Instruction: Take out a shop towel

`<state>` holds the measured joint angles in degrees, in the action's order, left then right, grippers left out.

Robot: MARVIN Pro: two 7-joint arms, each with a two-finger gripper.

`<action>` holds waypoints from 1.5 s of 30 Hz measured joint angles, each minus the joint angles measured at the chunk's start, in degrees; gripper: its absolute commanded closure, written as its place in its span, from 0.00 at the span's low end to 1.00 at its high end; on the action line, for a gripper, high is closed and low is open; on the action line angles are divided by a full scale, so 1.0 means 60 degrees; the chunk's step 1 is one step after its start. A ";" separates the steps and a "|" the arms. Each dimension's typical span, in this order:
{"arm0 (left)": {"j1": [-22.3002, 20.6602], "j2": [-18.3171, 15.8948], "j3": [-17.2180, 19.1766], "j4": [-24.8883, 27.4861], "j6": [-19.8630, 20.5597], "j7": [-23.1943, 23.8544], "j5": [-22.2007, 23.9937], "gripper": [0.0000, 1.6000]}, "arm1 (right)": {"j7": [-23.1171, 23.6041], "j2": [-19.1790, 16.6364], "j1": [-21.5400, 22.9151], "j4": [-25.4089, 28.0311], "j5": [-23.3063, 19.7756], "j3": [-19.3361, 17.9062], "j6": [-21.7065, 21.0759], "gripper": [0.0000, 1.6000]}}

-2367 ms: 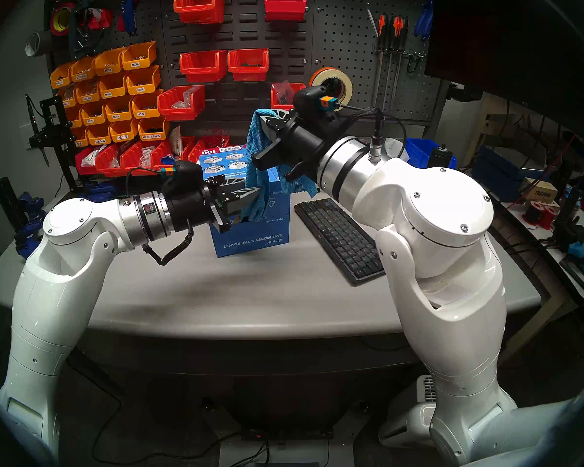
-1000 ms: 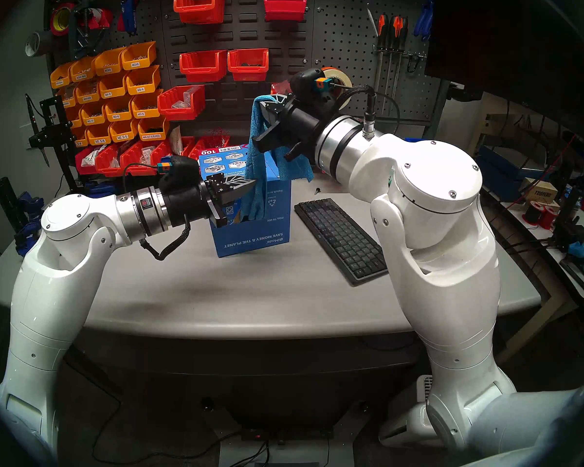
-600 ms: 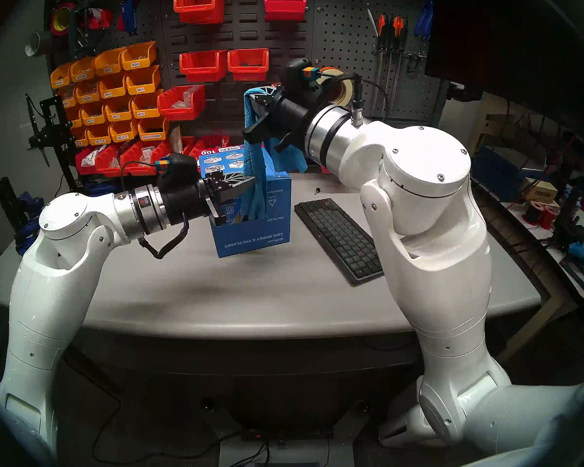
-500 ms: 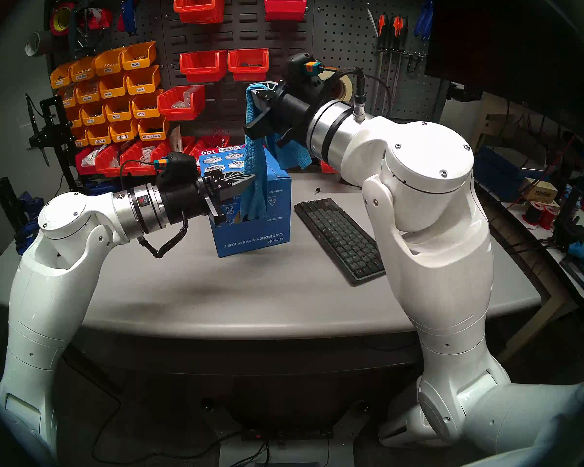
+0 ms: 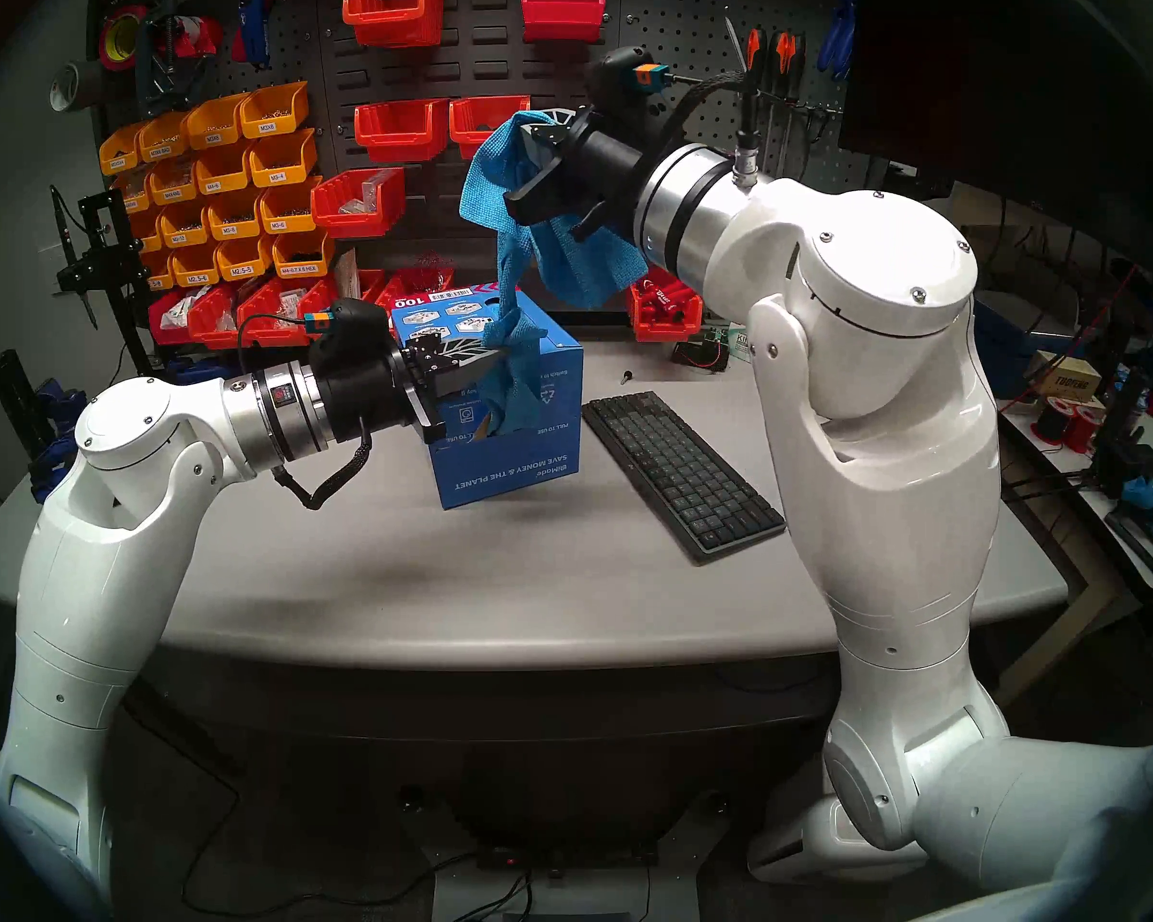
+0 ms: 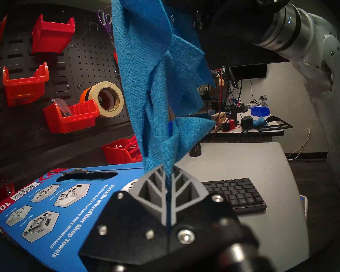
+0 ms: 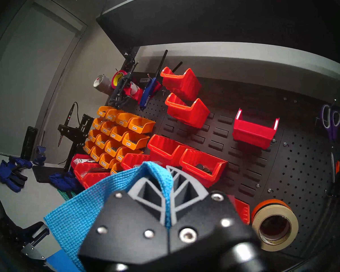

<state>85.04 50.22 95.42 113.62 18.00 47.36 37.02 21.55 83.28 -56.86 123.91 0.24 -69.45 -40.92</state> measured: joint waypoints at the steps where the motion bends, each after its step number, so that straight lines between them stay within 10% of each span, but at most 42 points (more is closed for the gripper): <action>1: -0.0006 -0.0002 -0.0004 -0.0006 0.0004 0.0000 0.0003 1.00 | 0.0023 0.0004 0.0032 -0.0033 0.0006 0.0002 0.0000 1.00; 45: 0.0063 -0.0121 -0.0248 -0.0376 0.0096 0.0232 -0.0066 1.00 | 0.1132 0.0679 0.2182 -0.1166 0.1183 -0.0685 0.0457 1.00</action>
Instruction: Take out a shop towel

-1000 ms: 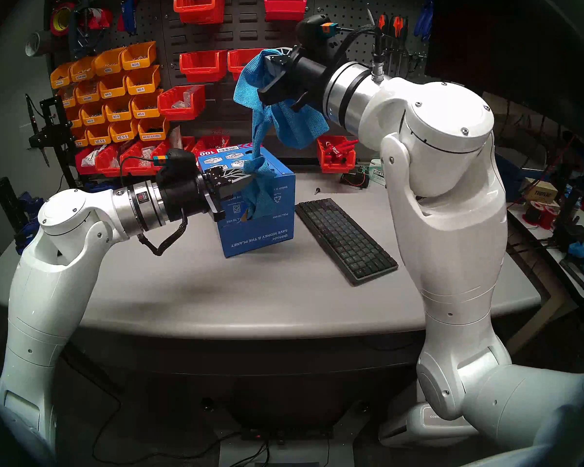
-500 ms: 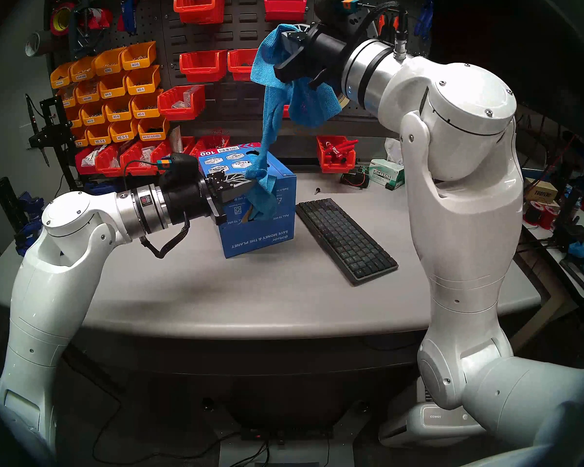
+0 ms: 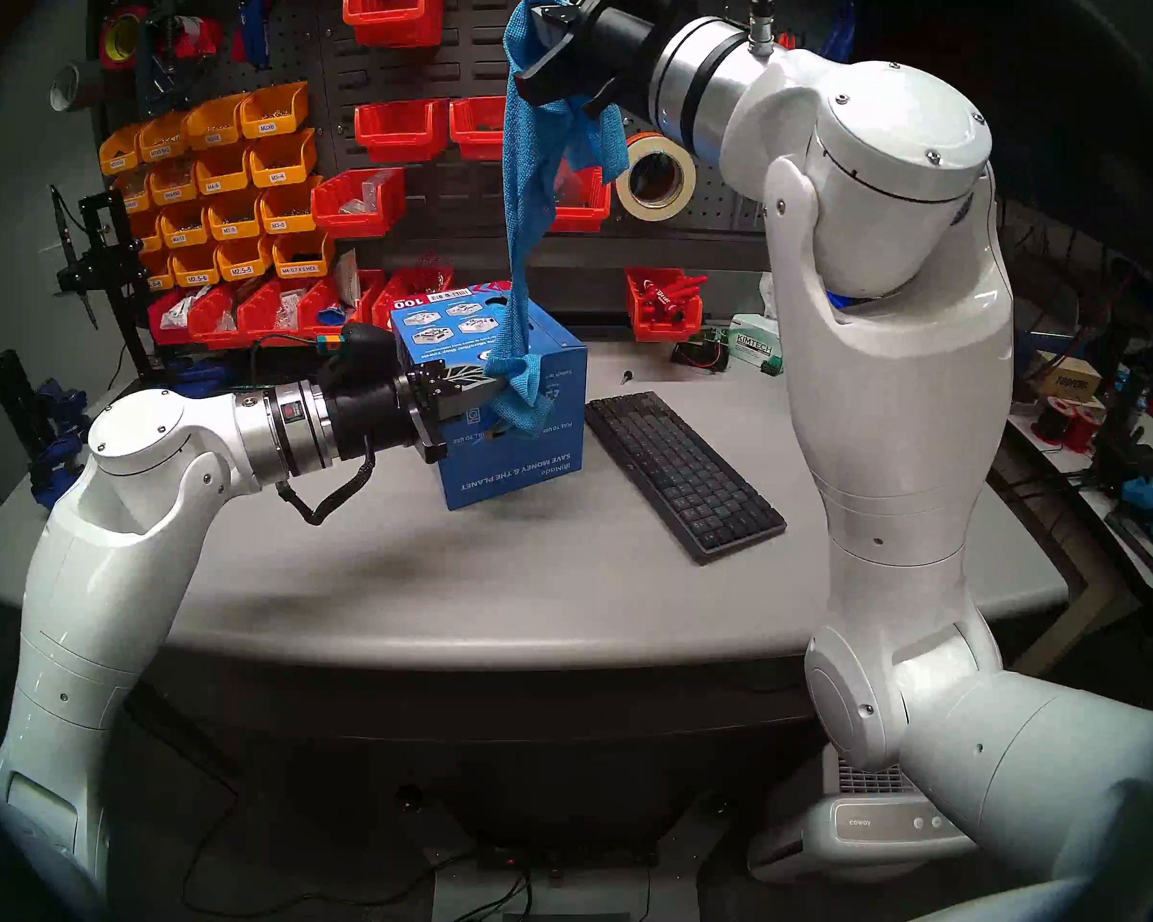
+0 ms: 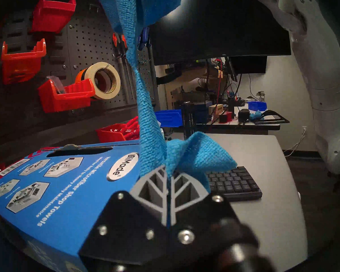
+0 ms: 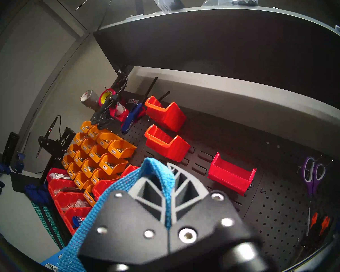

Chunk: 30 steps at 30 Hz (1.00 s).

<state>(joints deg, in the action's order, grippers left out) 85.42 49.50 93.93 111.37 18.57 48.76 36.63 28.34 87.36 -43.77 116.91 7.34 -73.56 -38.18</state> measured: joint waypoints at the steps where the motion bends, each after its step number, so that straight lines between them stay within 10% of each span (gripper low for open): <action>1: 0.0000 0.0000 0.0000 0.0000 -0.0001 0.0009 0.0000 1.00 | 0.0030 0.0017 0.0065 -0.0018 0.0028 -0.0030 0.0013 1.00; 16: 0.0003 0.0085 0.0041 0.0002 -0.0005 0.0076 0.0013 1.00 | 0.0616 0.0048 0.0873 -0.0223 0.0438 -0.0360 -0.0209 1.00; 30: -0.0020 0.0183 0.0065 0.0000 0.0014 -0.0101 0.0009 1.00 | 0.0621 -0.0744 -0.0669 0.1677 0.0653 -0.1388 -0.1188 1.00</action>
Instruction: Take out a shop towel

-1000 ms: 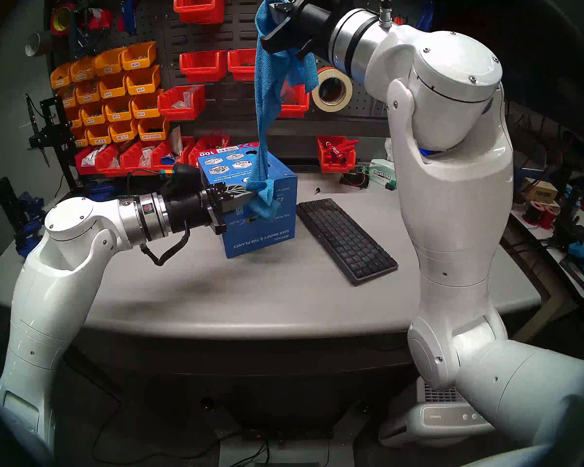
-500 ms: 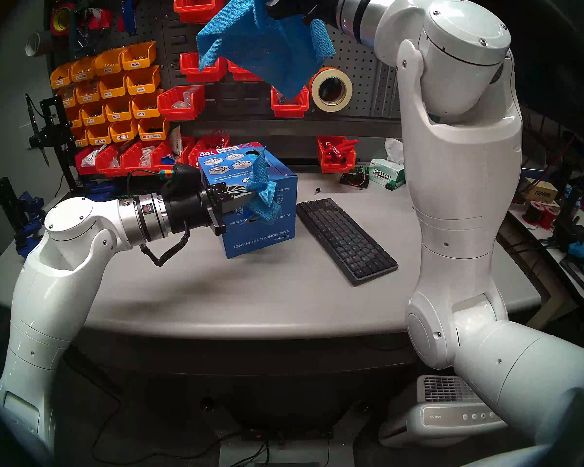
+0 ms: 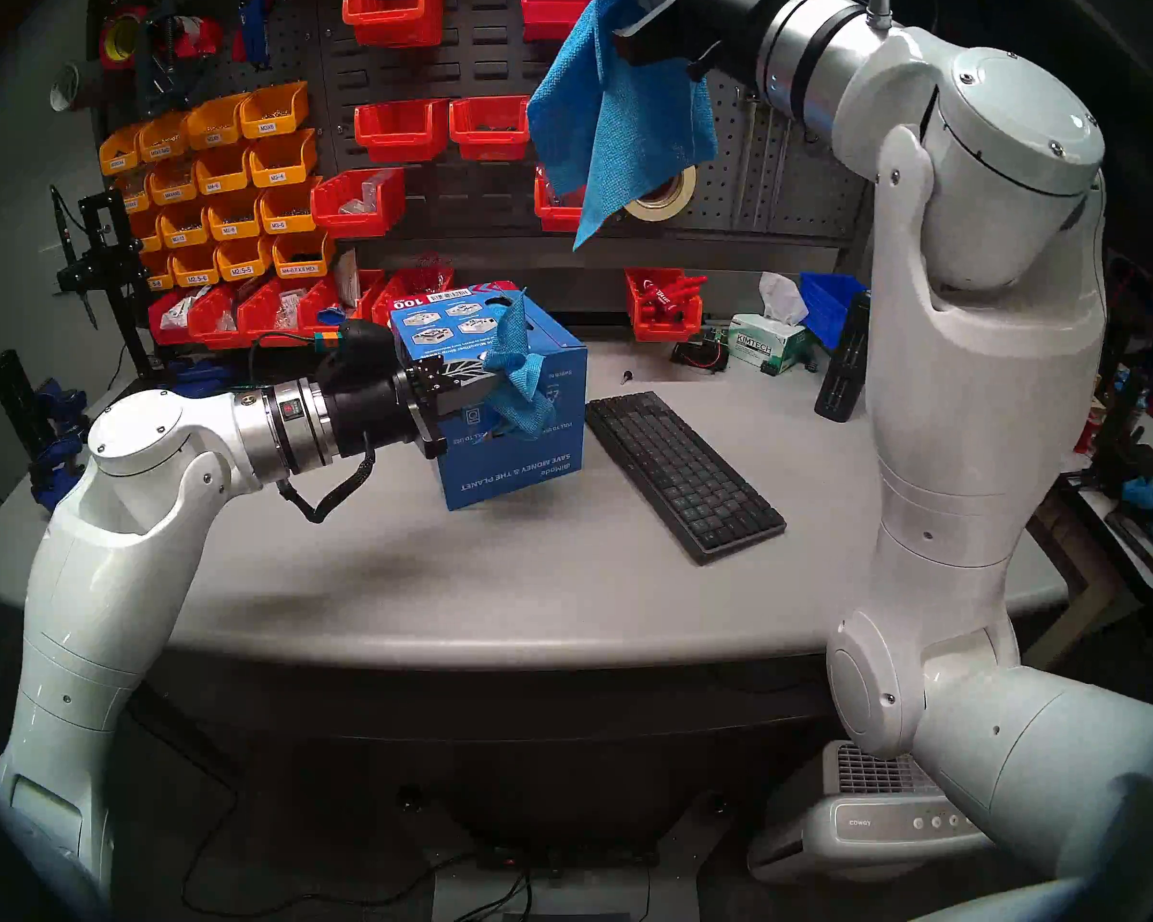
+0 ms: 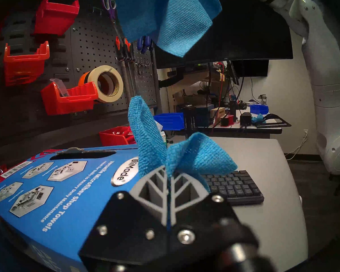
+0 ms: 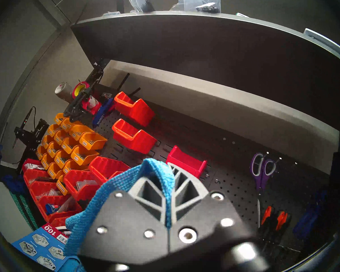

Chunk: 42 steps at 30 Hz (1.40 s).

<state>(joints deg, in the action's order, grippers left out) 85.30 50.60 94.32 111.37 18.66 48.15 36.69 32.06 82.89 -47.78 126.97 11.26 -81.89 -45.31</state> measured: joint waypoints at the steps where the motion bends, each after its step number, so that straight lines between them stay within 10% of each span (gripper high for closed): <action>1: -0.0003 0.0005 -0.0003 0.0001 0.0001 -0.0008 -0.0001 1.00 | 0.0000 -0.0056 -0.0126 0.0113 0.0001 -0.0072 -0.0092 1.00; 15: -0.0007 0.0056 -0.0051 0.0091 0.0010 -0.0092 -0.0015 1.00 | -0.0009 -0.0750 -0.2078 0.1205 0.0074 -0.1018 -0.1630 1.00; 34: 0.0002 0.0074 -0.0044 0.0318 0.0048 -0.0298 -0.0028 1.00 | -0.0098 -0.0525 -0.4547 0.0766 0.0151 -0.2343 -0.1605 1.00; 42: 0.0036 0.0087 0.0002 0.0561 0.0160 -0.0469 -0.0018 1.00 | -0.0366 -0.0004 -0.5612 0.0837 -0.0138 -0.2496 -0.0565 1.00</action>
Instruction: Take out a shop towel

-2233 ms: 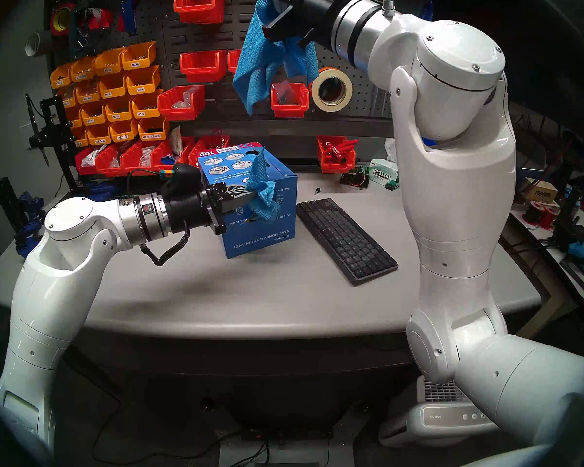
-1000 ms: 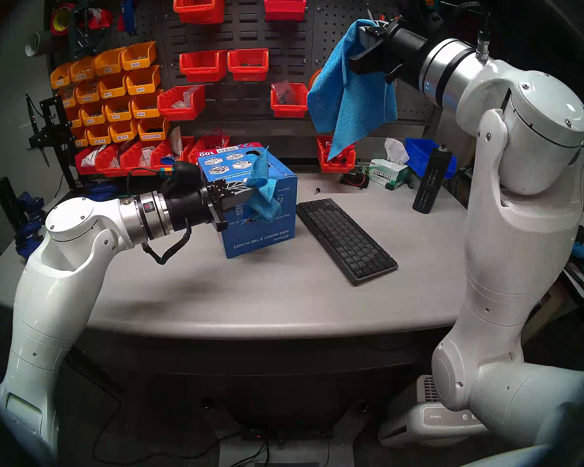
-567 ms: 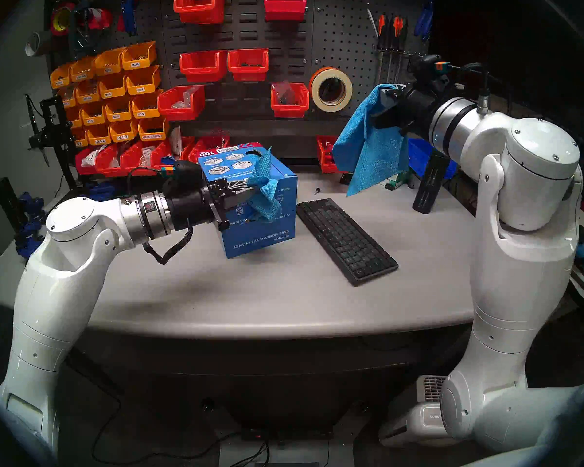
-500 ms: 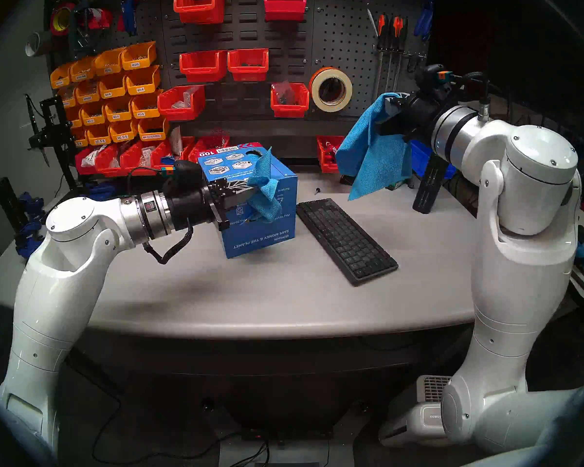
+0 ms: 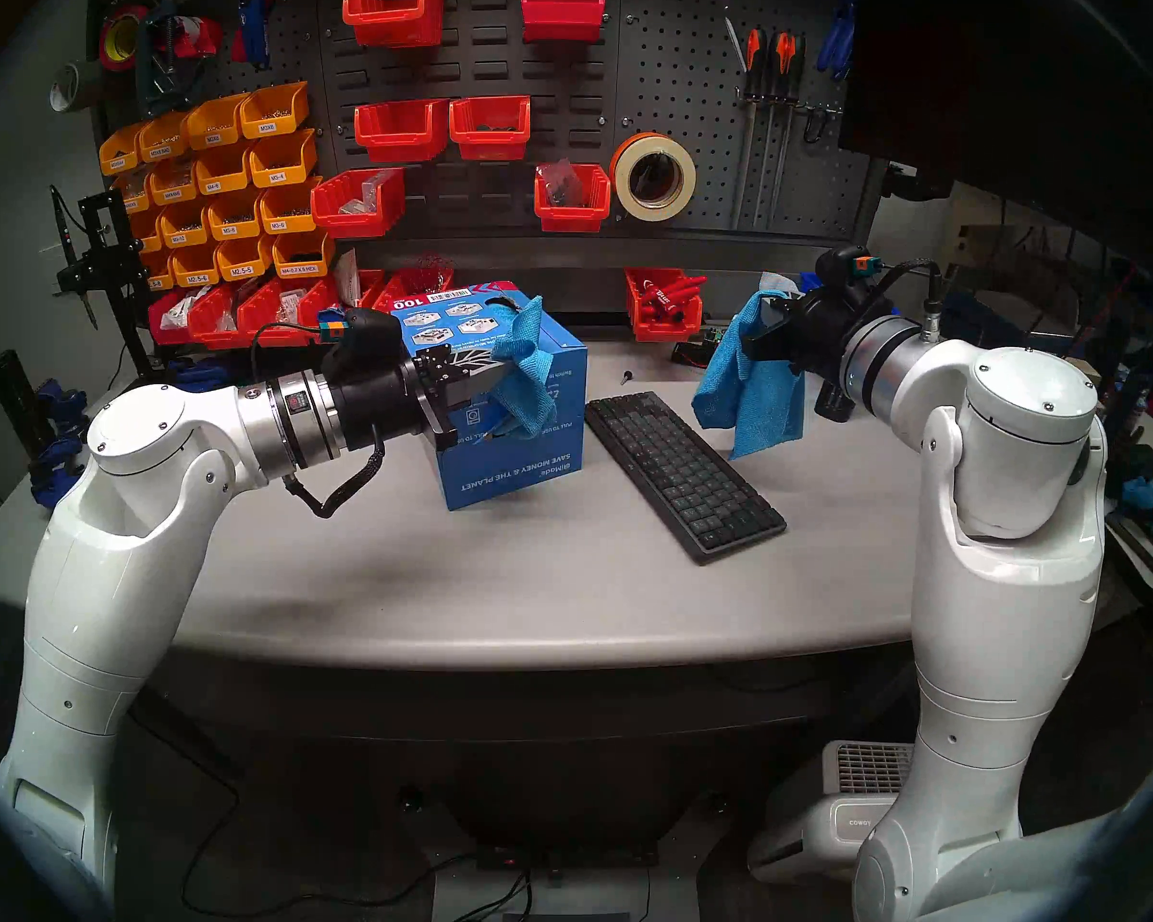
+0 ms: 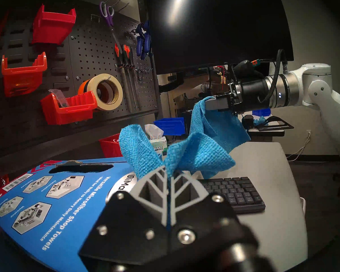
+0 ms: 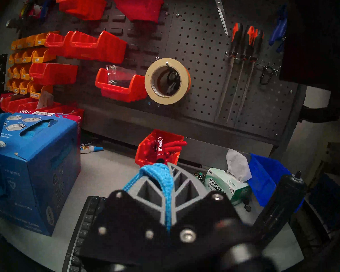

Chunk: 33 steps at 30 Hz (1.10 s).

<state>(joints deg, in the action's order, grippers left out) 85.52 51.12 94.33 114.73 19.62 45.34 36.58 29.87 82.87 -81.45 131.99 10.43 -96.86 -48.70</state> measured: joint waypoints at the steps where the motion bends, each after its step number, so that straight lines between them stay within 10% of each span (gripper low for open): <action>1: 0.0003 0.0001 0.0004 0.0011 0.0011 -0.0011 0.0001 1.00 | -0.0018 0.0018 -0.0041 0.0000 -0.0016 -0.0005 0.0060 1.00; 16: 0.0112 0.0050 0.0106 0.0217 0.0232 -0.0218 0.0013 1.00 | -0.0413 0.0371 -0.0479 -0.0432 -0.0454 -0.0208 0.2042 1.00; 32: 0.0170 0.0060 0.0221 0.0237 0.0242 -0.0116 0.0077 1.00 | -0.0608 0.0461 -0.0390 -0.0840 -0.0513 0.0025 0.2498 1.00; 33: 0.0171 0.0060 0.0223 0.0236 0.0243 -0.0106 0.0078 1.00 | -0.0612 0.0461 -0.0383 -0.0854 -0.0514 0.0027 0.2501 0.82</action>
<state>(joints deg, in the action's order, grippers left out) 86.54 51.48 95.67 116.15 21.07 44.70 37.05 26.19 85.64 -83.75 126.87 7.34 -96.70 -33.70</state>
